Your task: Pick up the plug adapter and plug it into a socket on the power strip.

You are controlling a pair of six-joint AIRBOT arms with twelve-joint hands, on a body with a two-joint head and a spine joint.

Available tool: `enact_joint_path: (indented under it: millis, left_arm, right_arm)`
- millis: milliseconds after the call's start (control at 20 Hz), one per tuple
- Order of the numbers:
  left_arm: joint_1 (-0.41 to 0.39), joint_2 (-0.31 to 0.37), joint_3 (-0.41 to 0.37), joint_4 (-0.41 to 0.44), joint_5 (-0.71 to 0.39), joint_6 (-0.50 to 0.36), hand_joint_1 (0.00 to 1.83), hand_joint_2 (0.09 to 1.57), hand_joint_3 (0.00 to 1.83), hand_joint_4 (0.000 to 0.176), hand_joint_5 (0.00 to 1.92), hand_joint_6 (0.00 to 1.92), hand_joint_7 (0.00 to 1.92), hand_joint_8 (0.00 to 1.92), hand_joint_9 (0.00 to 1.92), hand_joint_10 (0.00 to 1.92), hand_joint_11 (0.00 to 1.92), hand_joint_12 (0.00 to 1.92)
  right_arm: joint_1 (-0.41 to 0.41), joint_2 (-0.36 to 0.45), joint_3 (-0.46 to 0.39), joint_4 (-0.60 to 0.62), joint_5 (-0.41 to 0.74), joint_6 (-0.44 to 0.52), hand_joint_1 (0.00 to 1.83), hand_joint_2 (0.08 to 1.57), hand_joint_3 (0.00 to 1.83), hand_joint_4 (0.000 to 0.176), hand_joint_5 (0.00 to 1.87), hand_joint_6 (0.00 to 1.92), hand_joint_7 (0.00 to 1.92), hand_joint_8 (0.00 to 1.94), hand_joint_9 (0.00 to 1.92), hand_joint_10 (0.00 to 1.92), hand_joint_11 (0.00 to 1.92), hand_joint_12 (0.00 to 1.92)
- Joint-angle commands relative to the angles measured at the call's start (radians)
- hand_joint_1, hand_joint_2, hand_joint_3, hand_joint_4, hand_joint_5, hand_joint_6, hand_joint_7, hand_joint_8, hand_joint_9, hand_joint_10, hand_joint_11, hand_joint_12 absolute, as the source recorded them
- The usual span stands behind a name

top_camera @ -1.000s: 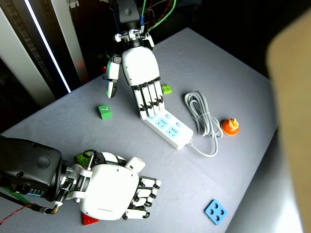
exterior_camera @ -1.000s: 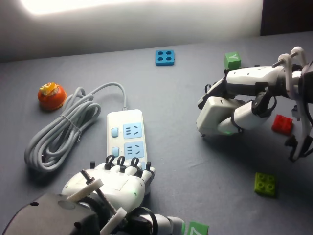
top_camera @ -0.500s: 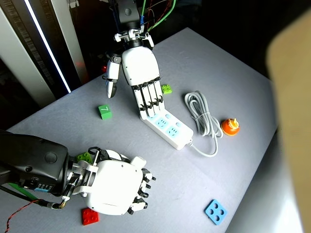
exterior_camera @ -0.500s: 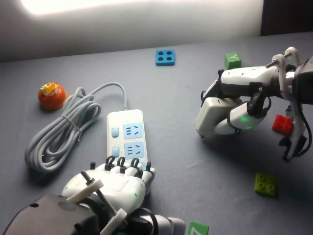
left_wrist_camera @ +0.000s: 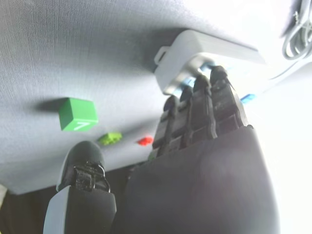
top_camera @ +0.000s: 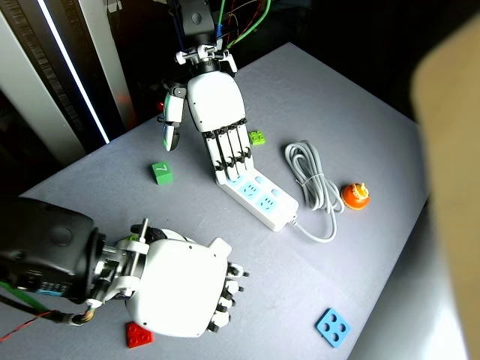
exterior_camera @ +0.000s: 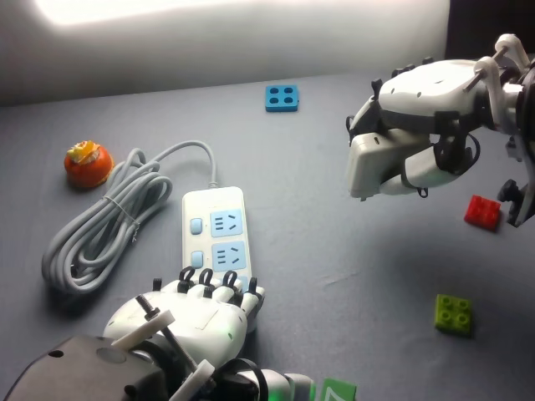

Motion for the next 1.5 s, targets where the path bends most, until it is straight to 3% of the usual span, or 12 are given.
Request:
enact_joint_path:
  millis: [0,300,450,500,600,800,900,1050,1200,1450]
  left_arm:
    - [0.0,0.002,0.003,0.024,-0.003,-0.003,0.0,1.21,0.0,0.0,0.03,0.01,0.04,0.01,0.05,0.01,0.06,0.03]
    - [-0.008,0.001,-0.009,0.025,-0.005,0.013,0.02,1.21,0.0,0.0,0.05,0.01,0.06,0.01,0.07,0.01,0.07,0.05]
    - [-0.011,0.001,-0.009,0.025,-0.006,0.018,0.01,1.21,0.0,0.0,0.03,0.01,0.04,0.01,0.06,0.01,0.06,0.06]
    - [-0.008,0.001,-0.008,0.025,-0.006,0.018,0.01,1.21,0.0,0.0,0.03,0.0,0.04,0.0,0.06,0.0,0.01,0.17]
    - [-0.011,0.001,-0.004,0.025,-0.006,0.008,0.02,1.21,0.0,0.0,0.04,0.0,0.06,0.0,0.07,0.0,0.0,0.25]
    - [0.001,0.0,0.008,0.025,-0.001,-0.004,0.0,1.22,0.0,0.0,0.01,0.0,0.02,0.0,0.04,0.0,0.0,0.14]
    - [0.013,0.001,0.009,0.025,0.0,-0.005,0.0,1.22,0.0,0.0,0.0,0.0,0.02,0.0,0.04,0.0,0.0,0.12]
    - [0.026,0.001,0.006,0.026,0.003,-0.014,0.02,1.22,0.0,0.0,0.01,0.0,0.03,0.0,0.05,0.0,0.0,0.18]
    - [0.025,0.002,0.006,0.026,0.002,-0.014,0.04,1.21,0.0,0.0,0.04,0.0,0.05,0.0,0.07,0.0,0.0,0.24]
    - [0.027,0.002,0.006,0.026,0.003,-0.015,0.02,1.22,0.0,0.0,0.01,0.0,0.02,0.0,0.03,0.0,0.0,0.13]
  right_arm:
    - [0.028,0.012,-0.019,0.003,0.055,-0.027,1.22,1.18,0.0,0.0,0.85,1.02,0.9,1.32,0.74,1.27,0.57,1.7]
    - [0.064,0.056,-0.145,0.004,0.15,-0.061,1.22,1.18,0.0,0.0,0.86,1.01,0.89,1.33,0.73,1.26,0.57,1.68]
    - [0.069,0.07,-0.207,0.004,0.25,-0.167,1.22,1.18,0.0,0.0,0.87,1.0,0.88,1.34,0.74,1.23,0.56,1.68]
    - [0.069,0.075,-0.221,0.004,0.263,-0.176,1.21,1.18,0.0,0.0,0.86,1.02,0.88,1.35,0.73,1.23,0.55,1.69]
    - [0.077,0.077,-0.264,0.004,0.341,-0.285,1.21,1.19,0.0,0.0,0.85,1.03,0.87,1.37,0.71,1.26,0.53,1.7]
    - [0.098,0.072,-0.319,0.003,0.349,-0.393,1.21,1.18,0.0,0.0,0.87,1.0,0.86,1.37,0.7,1.28,0.53,1.71]
    - [0.1,0.059,-0.32,0.003,0.332,-0.393,1.21,1.19,0.0,0.0,0.85,1.04,0.85,1.38,0.69,1.28,0.51,1.73]
    - [0.098,0.015,-0.311,0.02,0.354,-0.296,1.22,1.18,0.0,0.0,0.84,1.03,0.89,1.35,0.71,1.27,0.52,1.72]
    - [0.116,-0.06,-0.248,0.225,0.379,-0.371,1.22,1.18,0.0,0.0,0.84,1.02,0.89,1.35,0.73,1.25,0.53,1.7]
    - [0.124,-0.184,-0.159,0.345,0.462,-0.406,1.21,1.19,0.0,0.0,0.86,1.01,0.85,1.39,0.66,1.32,0.5,1.78]
